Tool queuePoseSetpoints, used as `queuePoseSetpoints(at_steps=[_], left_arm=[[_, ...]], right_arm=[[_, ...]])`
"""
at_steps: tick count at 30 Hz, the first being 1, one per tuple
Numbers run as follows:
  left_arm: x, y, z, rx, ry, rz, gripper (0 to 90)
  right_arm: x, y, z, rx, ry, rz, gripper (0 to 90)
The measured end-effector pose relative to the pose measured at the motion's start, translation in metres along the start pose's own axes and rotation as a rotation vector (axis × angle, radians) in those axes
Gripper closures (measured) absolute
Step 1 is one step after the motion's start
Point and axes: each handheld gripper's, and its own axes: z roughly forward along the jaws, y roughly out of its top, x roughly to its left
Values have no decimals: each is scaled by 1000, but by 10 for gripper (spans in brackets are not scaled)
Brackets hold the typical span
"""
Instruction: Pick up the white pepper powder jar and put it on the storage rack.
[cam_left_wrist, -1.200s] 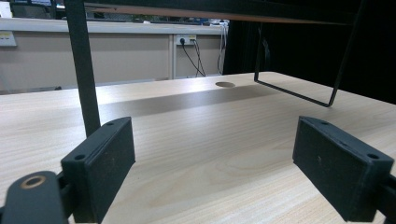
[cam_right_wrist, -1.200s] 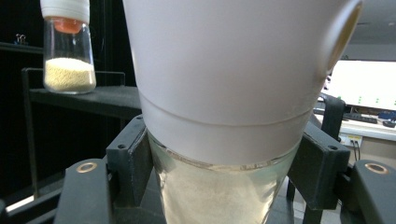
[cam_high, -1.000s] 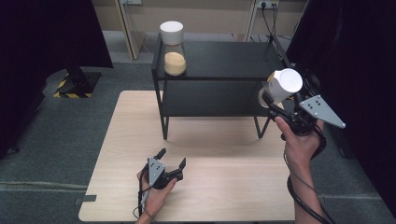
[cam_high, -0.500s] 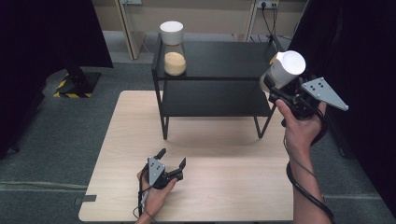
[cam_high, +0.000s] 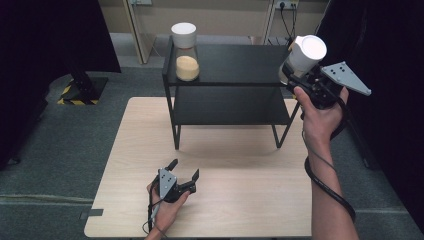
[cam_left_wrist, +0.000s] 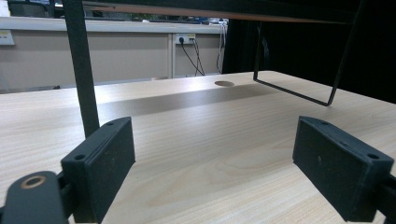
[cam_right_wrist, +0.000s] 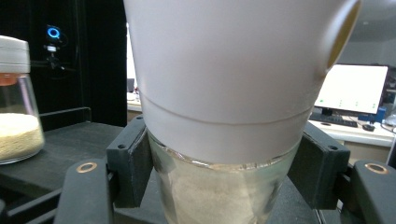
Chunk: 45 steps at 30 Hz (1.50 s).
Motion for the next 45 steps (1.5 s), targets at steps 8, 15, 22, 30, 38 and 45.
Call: queuePoseSetpoints(at_steps=[8, 15, 22, 30, 38, 45], left_arm=[[0, 1, 0, 4, -1, 2, 123], [1, 0, 0, 3, -2, 1, 123], [1, 0, 0, 3, -4, 0, 123], [1, 1, 0, 4, -3, 3, 123], [1, 1, 0, 4, -3, 4, 123], [1, 1, 0, 4, -4, 7, 123]], right_arm=[[-3, 15, 22, 59, -34, -6, 312], [-7, 18, 38, 102, -54, 15, 312], [-10, 13, 46, 134, -70, 30, 311], [-12, 12, 48, 138, -60, 18, 310], [-11, 9, 53, 128, -67, 35, 309], [-10, 7, 59, 126, -79, 45, 309]])
